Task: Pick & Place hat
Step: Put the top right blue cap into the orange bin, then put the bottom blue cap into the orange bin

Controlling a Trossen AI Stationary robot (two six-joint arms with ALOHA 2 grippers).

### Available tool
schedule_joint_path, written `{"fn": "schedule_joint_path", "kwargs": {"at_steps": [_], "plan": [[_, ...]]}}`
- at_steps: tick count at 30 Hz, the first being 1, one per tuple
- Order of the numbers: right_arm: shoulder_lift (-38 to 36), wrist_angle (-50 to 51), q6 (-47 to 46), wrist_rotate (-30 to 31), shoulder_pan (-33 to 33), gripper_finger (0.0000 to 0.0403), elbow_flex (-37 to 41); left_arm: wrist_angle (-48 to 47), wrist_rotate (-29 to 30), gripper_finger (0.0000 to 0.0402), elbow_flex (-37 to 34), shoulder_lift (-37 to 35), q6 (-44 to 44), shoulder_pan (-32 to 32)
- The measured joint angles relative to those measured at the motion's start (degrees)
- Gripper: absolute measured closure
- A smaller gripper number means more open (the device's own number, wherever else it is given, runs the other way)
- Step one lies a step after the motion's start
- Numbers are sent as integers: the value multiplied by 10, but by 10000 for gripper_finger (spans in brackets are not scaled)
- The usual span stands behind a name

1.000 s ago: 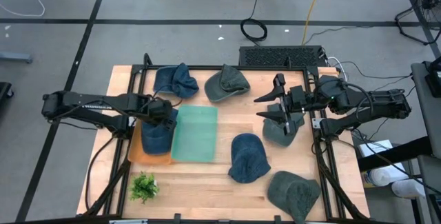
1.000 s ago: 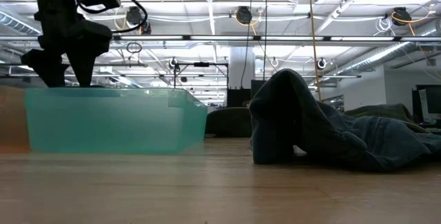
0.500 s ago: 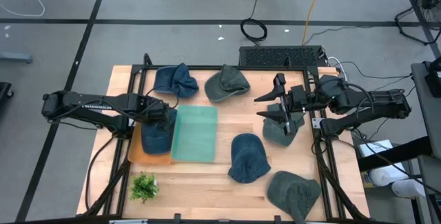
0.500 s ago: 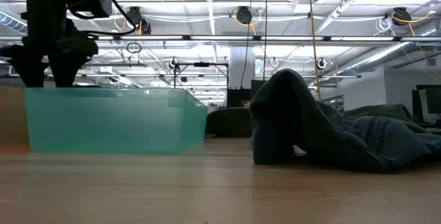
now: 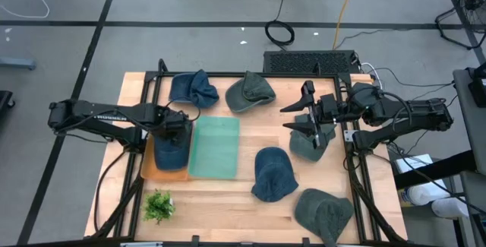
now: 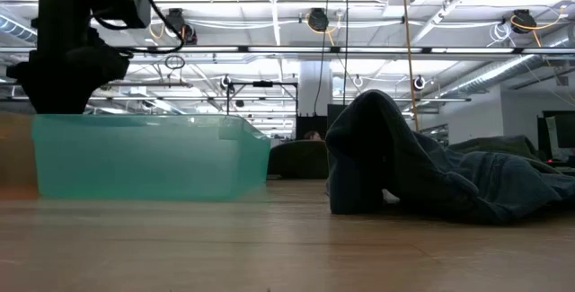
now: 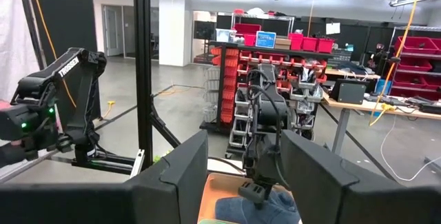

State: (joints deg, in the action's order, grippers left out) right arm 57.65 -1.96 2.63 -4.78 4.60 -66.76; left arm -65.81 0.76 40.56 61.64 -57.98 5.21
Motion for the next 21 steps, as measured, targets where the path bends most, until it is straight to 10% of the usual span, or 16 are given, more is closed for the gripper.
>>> {"fn": "schedule_joint_path", "kwargs": {"at_steps": [21], "plan": [[0,0,0,3,0,231,0,103,38,74,101,-121,39,0]]}}
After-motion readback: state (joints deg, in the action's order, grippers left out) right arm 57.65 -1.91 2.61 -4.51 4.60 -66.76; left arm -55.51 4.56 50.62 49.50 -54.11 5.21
